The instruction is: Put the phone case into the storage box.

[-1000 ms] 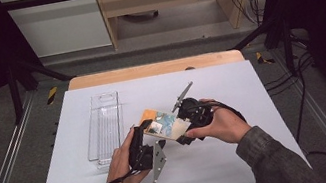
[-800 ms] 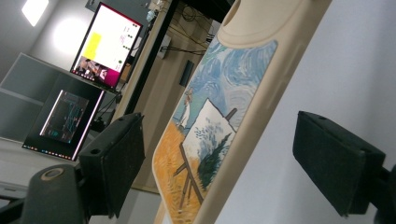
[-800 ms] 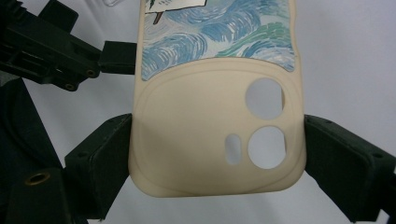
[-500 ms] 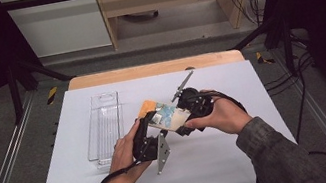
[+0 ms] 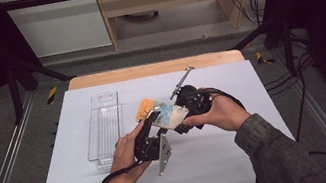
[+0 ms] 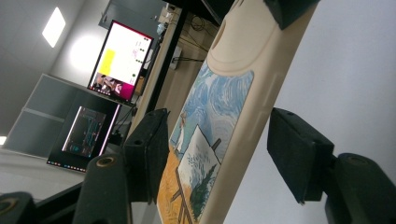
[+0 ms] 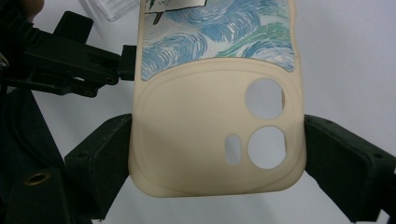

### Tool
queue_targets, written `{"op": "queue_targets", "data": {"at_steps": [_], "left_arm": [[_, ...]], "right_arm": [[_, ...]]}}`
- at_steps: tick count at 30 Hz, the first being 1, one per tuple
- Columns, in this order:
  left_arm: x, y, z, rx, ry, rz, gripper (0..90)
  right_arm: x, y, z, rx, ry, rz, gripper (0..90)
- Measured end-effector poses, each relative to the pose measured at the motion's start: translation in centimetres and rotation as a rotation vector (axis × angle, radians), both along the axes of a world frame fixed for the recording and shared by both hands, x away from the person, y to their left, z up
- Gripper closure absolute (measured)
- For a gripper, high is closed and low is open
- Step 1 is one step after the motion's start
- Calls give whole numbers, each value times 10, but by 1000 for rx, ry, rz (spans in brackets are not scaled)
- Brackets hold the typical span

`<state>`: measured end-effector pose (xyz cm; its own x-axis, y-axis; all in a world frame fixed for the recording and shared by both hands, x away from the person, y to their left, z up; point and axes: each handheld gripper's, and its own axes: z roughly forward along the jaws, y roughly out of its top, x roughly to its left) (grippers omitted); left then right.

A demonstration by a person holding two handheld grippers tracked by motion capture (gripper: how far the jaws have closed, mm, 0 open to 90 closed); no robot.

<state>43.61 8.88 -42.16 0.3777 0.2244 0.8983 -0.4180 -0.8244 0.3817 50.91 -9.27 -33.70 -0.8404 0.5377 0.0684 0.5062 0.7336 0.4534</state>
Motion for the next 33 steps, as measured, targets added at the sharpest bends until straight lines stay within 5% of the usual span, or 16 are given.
{"op": "queue_targets", "data": {"at_steps": [33], "left_arm": [[-8, 3, -2, 46, -59, -18, 757]], "right_arm": [[-1, 8, 2, 13, 18, 4, 111]]}}
